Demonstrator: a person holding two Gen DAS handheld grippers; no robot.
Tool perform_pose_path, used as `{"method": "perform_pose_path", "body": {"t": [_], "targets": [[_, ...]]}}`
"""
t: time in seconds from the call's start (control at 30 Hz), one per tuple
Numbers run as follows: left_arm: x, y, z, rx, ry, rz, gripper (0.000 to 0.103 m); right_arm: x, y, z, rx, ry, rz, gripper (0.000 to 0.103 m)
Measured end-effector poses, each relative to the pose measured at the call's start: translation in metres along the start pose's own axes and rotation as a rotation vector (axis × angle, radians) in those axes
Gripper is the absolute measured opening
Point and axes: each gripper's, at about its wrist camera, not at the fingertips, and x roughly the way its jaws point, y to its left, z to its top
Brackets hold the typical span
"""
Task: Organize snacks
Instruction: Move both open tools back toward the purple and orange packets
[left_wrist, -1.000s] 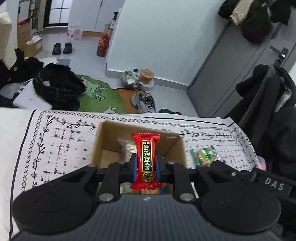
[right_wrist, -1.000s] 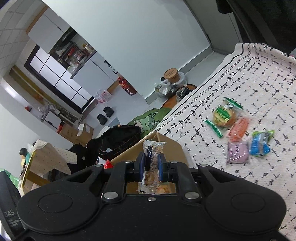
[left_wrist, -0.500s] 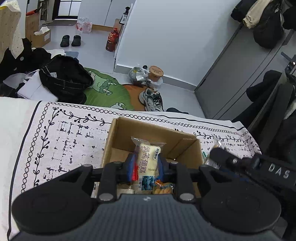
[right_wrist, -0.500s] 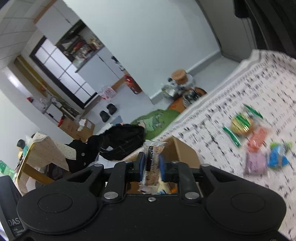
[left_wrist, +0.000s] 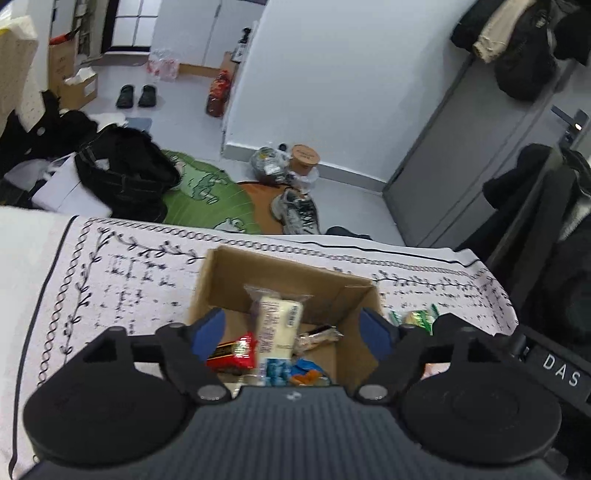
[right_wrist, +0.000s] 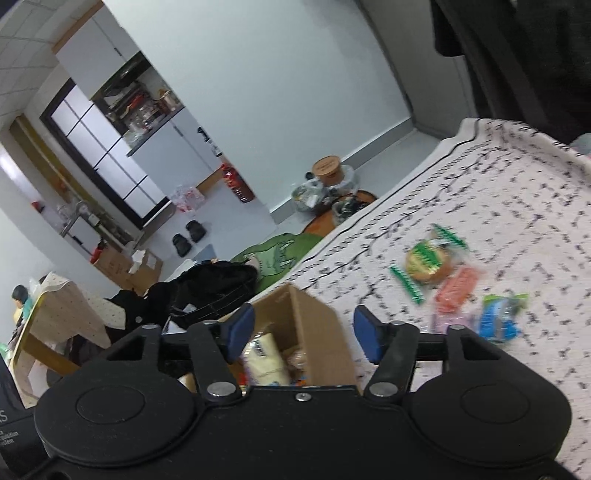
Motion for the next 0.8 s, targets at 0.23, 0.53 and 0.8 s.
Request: {"method": "perform_pose_path", "body": {"t": [0.23,0.53,0.8], "targets": [[0.003,-0.021,-0.007,-0.004,0.018,-0.023,0.086,-0.021,-0.028,0.010,0.018,-0.025,-0.044,0.078],[0.002,-0.046,-0.015,-0.003,0.051,-0.017,0.091,-0.042,-0.049,0.027,0.018,-0.052,-0.069,0.089],[-0.008,-0.074,-0.019,0.026,0.038,-0.026,0.100,-0.057,-0.068,0.035,0.034,-0.081,-0.104,0.098]]}}
